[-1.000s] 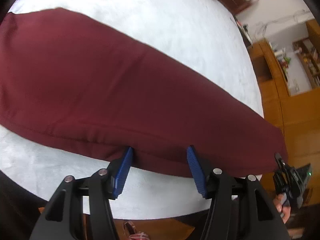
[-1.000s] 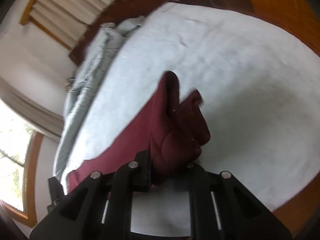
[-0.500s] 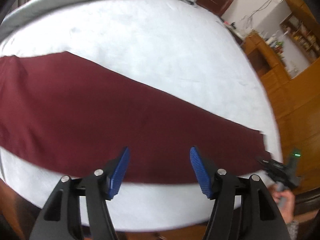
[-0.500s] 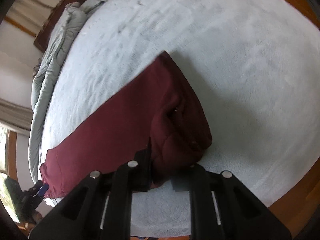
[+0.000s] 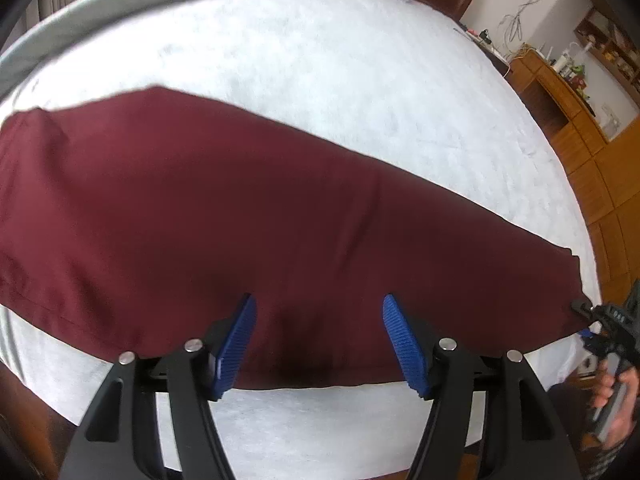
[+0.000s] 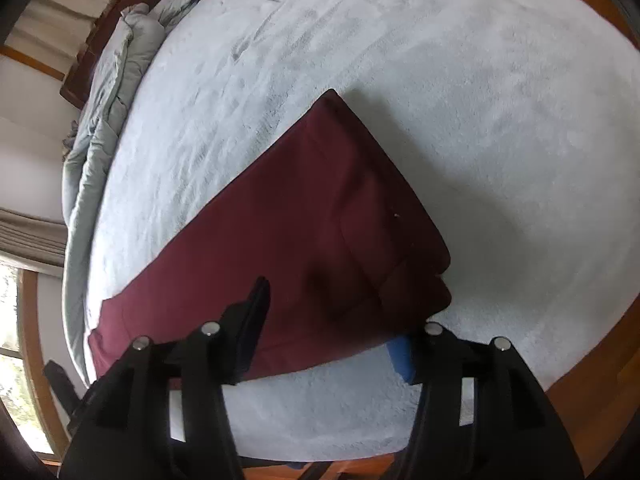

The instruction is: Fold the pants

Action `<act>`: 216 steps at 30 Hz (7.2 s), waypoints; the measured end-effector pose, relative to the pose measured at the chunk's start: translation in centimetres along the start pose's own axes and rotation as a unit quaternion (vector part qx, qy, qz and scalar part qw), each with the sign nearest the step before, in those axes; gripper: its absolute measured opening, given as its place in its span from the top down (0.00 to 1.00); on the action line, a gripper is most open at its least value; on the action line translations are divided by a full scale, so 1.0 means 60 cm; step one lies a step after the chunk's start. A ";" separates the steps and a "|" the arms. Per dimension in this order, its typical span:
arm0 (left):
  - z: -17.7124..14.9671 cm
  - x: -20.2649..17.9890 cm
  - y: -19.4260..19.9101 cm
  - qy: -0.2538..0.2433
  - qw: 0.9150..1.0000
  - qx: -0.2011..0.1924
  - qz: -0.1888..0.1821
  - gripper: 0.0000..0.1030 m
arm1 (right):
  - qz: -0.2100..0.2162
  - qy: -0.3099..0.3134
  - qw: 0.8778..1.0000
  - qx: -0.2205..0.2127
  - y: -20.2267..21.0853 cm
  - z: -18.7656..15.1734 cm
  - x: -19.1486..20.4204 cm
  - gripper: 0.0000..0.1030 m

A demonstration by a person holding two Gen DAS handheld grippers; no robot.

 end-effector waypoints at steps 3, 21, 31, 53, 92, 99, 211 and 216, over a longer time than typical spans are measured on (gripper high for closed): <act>-0.032 0.035 -0.034 0.003 0.999 0.038 0.009 0.35 | -0.016 0.001 1.000 0.003 -0.019 -0.006 -0.011 0.59; 0.025 0.198 0.055 0.084 0.995 -0.019 0.053 0.25 | 0.040 0.121 0.987 -0.100 0.090 0.037 0.226 0.87; 0.005 0.251 0.087 0.109 0.991 -0.012 0.076 0.25 | 0.096 0.165 0.977 -0.090 0.086 -0.008 0.389 0.87; -0.031 0.260 0.093 0.170 0.985 0.014 0.026 0.25 | 0.172 0.266 0.948 0.004 0.012 -0.198 0.620 0.87; -0.042 0.098 0.032 0.265 0.945 0.149 -0.122 0.26 | 0.147 0.191 0.968 0.074 0.007 -0.195 0.387 0.25; -0.050 0.097 0.046 0.245 0.955 0.142 -0.087 0.73 | 0.134 0.173 0.974 0.066 -0.004 -0.180 0.355 0.25; -0.030 0.649 0.161 0.455 0.881 -0.097 0.082 0.42 | 0.062 0.320 0.937 0.123 -0.101 -0.284 0.467 0.51; -0.029 0.660 0.169 0.470 0.872 -0.106 0.086 0.51 | 0.062 0.323 0.936 0.125 -0.105 -0.285 0.466 0.49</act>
Point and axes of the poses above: each gripper's, at about its wrist camera, not at the fingertips, and y roughly against the way its jaws point, x to its left, z to its top, the point moved 10 cm from there along -y, roughly the way its jaws point, and after that the axes turned 15 degrees about -x, right-handed, at the moved point
